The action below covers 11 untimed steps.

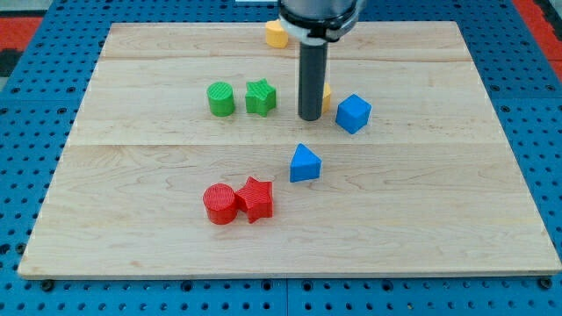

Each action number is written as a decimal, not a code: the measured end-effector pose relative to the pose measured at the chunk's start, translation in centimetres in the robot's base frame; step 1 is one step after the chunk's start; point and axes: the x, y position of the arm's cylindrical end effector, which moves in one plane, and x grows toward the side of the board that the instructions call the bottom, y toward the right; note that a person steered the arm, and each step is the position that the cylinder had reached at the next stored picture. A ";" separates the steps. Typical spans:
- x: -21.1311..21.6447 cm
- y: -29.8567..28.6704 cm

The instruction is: Move your arm right to the blue cube

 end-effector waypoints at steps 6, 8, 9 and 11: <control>-11.6 -1.6; -10.4 8.8; -10.4 9.0; -10.5 9.0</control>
